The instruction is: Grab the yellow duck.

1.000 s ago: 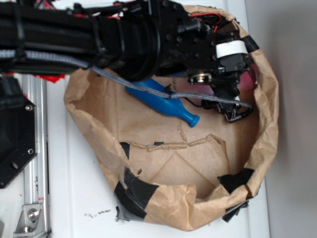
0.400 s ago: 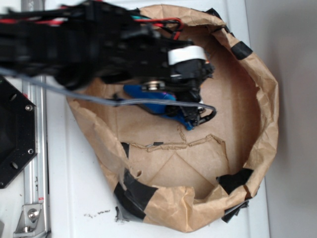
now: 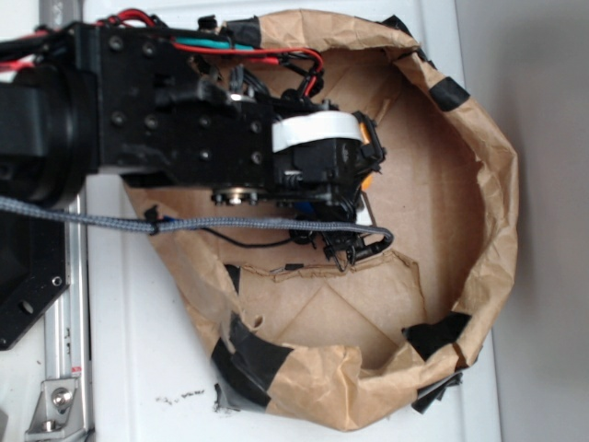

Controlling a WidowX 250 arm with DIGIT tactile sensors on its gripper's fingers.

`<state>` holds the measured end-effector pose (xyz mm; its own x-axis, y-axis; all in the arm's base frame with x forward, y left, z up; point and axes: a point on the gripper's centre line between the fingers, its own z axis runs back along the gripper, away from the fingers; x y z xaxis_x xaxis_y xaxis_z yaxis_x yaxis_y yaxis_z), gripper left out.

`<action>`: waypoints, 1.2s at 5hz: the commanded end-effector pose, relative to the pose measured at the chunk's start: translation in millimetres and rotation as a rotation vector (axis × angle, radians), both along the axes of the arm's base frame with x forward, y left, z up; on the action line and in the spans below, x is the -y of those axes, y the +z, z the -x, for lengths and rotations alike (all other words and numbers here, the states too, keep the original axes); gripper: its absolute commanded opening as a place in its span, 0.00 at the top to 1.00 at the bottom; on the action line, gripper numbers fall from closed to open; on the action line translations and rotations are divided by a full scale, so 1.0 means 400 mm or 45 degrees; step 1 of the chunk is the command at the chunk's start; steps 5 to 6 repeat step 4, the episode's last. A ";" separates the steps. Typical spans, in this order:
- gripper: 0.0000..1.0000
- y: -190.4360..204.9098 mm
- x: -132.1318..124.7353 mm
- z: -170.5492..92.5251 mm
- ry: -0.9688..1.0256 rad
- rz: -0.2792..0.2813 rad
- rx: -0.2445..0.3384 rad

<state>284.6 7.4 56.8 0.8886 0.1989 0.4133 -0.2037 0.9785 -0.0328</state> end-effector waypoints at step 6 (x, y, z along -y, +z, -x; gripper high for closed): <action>1.00 0.264 0.025 0.053 -0.099 0.096 -0.159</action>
